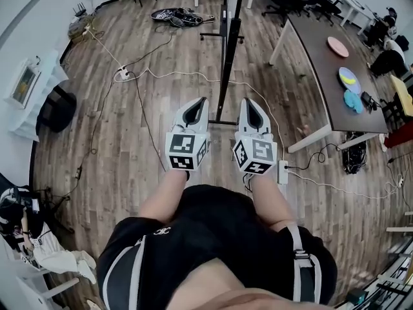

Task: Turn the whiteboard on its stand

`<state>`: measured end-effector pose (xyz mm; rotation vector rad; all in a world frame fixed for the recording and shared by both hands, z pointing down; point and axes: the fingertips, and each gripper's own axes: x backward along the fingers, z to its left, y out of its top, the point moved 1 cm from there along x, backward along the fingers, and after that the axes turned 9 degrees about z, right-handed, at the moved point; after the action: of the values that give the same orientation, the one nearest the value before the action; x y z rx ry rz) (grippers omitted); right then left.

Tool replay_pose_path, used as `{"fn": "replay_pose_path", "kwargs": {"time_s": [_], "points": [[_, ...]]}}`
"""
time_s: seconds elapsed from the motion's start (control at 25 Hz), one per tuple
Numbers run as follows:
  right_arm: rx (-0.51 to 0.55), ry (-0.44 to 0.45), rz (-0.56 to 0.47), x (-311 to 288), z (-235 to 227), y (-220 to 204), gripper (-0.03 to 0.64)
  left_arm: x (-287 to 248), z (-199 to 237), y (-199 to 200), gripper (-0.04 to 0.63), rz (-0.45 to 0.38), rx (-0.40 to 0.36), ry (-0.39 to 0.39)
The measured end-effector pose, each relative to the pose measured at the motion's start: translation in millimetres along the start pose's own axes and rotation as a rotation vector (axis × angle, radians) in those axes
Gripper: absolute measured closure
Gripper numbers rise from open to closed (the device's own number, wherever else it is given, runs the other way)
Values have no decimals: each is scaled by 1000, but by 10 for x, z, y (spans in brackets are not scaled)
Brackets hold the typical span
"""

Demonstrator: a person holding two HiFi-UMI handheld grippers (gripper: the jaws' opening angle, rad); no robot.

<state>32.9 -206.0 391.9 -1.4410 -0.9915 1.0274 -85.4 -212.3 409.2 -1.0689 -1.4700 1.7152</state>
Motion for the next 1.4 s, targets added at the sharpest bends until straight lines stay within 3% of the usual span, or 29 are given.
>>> {"fn": "replay_pose_path", "kwargs": {"time_s": [0.64, 1.4], "points": [[14, -48, 67, -518, 156, -194, 618, -56, 564, -262, 586, 58, 52, -10], [24, -28, 52, -1087, 99, -40, 618, -314, 946, -146, 586, 48, 48, 31]]}}
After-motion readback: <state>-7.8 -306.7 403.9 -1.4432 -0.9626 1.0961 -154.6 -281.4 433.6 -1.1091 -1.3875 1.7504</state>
